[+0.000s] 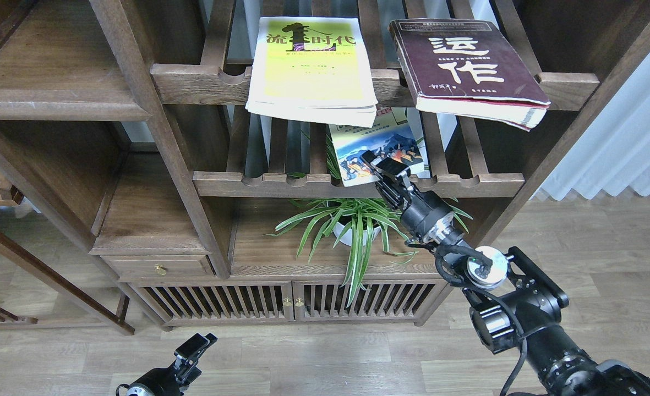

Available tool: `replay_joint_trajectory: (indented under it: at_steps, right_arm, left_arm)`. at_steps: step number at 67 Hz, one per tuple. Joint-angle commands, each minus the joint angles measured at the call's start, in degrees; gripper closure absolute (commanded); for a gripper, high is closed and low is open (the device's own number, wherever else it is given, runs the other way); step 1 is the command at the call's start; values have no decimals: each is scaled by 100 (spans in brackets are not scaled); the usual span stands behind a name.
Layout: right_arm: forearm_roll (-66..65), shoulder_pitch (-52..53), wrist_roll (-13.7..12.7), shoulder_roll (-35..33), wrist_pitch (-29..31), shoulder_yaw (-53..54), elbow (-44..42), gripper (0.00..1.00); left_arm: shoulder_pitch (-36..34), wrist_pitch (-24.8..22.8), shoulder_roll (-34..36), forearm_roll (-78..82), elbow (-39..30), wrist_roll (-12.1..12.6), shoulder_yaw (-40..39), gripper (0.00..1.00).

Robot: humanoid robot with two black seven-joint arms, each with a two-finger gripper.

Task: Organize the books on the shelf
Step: 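Grasp the blue-covered book with the right gripper and pull it off the shelf, then bring the left gripper to the blue book and take it from the right gripper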

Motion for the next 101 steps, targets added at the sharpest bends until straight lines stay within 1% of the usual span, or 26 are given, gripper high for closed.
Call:
replay_joint_trajectory:
  at_steps: [1,4,5,7,8,9,10,16,24,32,36,43,51,57,60,65,81,89,101]
  right_arm:
    - [168,-620,-98,-196,176,-5,715,96]
    - [177,-892,-238,-275,313,-5,900,96]
    - [177,-1032,-326,-310,313,-5,961,96]
    - [177,-1147,-414,-337,313,-5,997,96]
    - [177,-1287,-519,-372,313,-5,1023,96]
    - [177,-1341,-555,-372,313,-5,1032,96]
    - [185,-1628,-755,-407,313,4,1032,96]
    - [185,-2026,-947,-469,313,4,1058,96]
    - [203,-2606,-947,-548,313,4,1163,96]
    - [203,-3081,-947,-539,313,-13,1243,96]
    - [194,-3344,-947,-495,313,-66,1260,96]
    - [150,-3495,-947,-311,313,-119,1260,96]
    - [27,-3442,-947,41,313,-215,1243,96]
    - [-148,-3398,-947,278,313,-321,1181,96]
    - [-393,-3337,-947,445,313,-339,1077,96]
    - [-561,-3310,-947,445,313,-347,944,96]
    - [-649,-2889,-947,445,313,-330,215,96]
    - [-649,-2713,-947,445,313,-304,-110,96]
    - [-649,-2651,-947,445,313,-339,-216,96]
  left_arm:
    - [17,0,0,-8,-14,1,0,0]
    - [26,0,0,-8,-14,1,0,0]
    - [26,0,0,1,-14,1,0,0]
    - [34,0,0,1,-6,1,9,0]
    - [34,0,0,1,-14,1,26,0]
    - [34,0,0,1,-14,1,35,0]
    - [26,0,0,1,-23,9,79,0]
    - [17,0,0,1,-41,36,106,0]
    - [-18,0,0,71,-58,106,167,0]
    - [-36,0,0,62,-172,89,387,0]
    - [-18,0,0,62,-295,89,448,0]
    - [8,0,0,53,-418,89,483,0]
    - [8,0,0,53,-585,89,536,0]
    - [17,0,0,36,-840,45,580,0]
    - [43,0,0,27,-1094,10,598,0]
    - [96,0,0,18,-1271,9,607,0]
    - [509,0,0,18,-2202,9,607,0]
    - [702,0,0,18,-2343,9,607,0]
    - [878,0,0,10,-2677,1,598,0]
